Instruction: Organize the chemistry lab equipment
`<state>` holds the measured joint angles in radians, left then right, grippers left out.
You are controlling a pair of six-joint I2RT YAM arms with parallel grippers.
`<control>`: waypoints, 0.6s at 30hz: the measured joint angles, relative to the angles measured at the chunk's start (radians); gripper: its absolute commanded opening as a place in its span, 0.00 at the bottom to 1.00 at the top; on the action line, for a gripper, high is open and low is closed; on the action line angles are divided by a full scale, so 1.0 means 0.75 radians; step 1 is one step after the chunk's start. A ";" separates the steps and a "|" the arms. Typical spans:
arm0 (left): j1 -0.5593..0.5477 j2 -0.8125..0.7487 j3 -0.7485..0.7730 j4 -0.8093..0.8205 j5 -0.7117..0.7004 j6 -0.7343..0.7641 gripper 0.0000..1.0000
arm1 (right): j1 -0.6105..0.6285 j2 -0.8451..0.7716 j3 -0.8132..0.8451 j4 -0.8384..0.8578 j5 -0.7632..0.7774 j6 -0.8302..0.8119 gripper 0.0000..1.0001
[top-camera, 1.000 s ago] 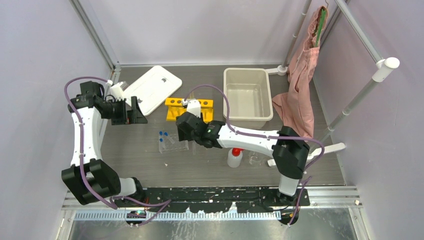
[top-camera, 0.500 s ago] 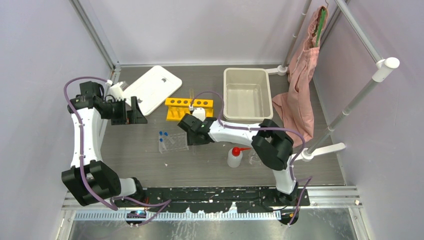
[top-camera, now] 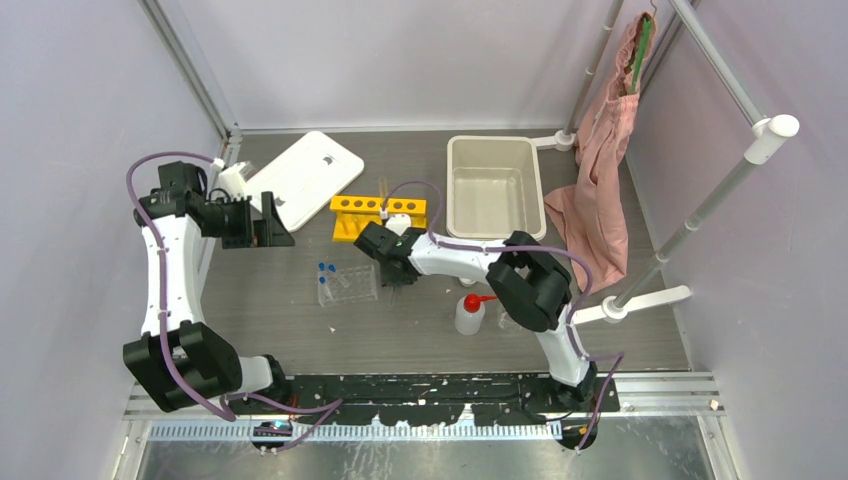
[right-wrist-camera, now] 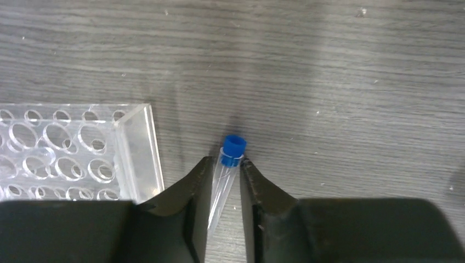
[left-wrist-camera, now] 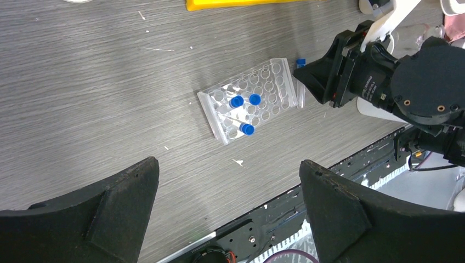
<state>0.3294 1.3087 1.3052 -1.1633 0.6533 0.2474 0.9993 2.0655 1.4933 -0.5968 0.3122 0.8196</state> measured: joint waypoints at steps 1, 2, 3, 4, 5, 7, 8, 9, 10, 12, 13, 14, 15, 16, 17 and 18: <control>0.000 0.000 0.000 -0.001 0.004 0.001 1.00 | -0.007 0.001 0.004 -0.004 -0.001 0.000 0.22; 0.000 0.000 0.000 -0.003 0.008 0.003 1.00 | -0.013 0.001 0.005 -0.006 -0.001 -0.002 0.18; 0.000 0.000 0.000 -0.006 0.018 0.006 1.00 | -0.021 0.001 0.005 -0.012 -0.002 -0.001 0.14; 0.000 0.000 0.000 -0.010 0.032 0.010 1.00 | -0.031 0.001 0.008 -0.017 -0.002 -0.001 0.10; 0.000 0.000 0.000 -0.013 0.044 0.017 0.99 | -0.040 0.001 0.010 -0.023 -0.003 -0.003 0.07; 0.000 0.000 -0.001 -0.022 0.077 0.030 0.97 | -0.057 -0.005 0.012 -0.033 -0.006 -0.004 0.02; 0.000 -0.002 -0.001 -0.030 0.103 0.040 0.96 | -0.065 -0.016 0.012 -0.042 -0.009 -0.005 0.01; 0.000 -0.006 -0.001 -0.036 0.127 0.053 0.95 | -0.069 -0.030 0.012 -0.045 -0.012 -0.005 0.01; -0.001 -0.010 -0.001 -0.040 0.146 0.064 0.94 | -0.075 -0.050 0.012 -0.049 -0.018 -0.004 0.01; -0.011 -0.031 -0.001 -0.062 0.195 0.095 0.92 | -0.085 -0.111 0.018 -0.054 -0.040 -0.002 0.01; -0.018 -0.045 -0.001 -0.073 0.222 0.107 0.91 | -0.085 -0.148 0.028 -0.054 -0.055 -0.001 0.01; -0.026 -0.057 -0.001 -0.082 0.245 0.118 0.89 | -0.084 -0.180 0.041 -0.049 -0.069 0.001 0.01; -0.037 -0.073 -0.001 -0.093 0.270 0.131 0.88 | -0.078 -0.219 0.062 -0.039 -0.085 0.004 0.01; -0.048 -0.086 -0.001 -0.100 0.293 0.138 0.86 | -0.072 -0.249 0.084 -0.025 -0.099 0.006 0.01; -0.063 -0.097 -0.001 -0.108 0.316 0.144 0.84 | -0.063 -0.278 0.114 -0.005 -0.109 0.010 0.01; -0.077 -0.107 -0.001 -0.115 0.338 0.148 0.83 | -0.052 -0.298 0.148 0.020 -0.117 0.015 0.01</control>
<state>0.2714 1.2282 1.3048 -1.2499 0.9070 0.3584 0.9604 1.8420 1.6043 -0.5819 0.2245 0.8310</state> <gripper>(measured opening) 0.870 0.220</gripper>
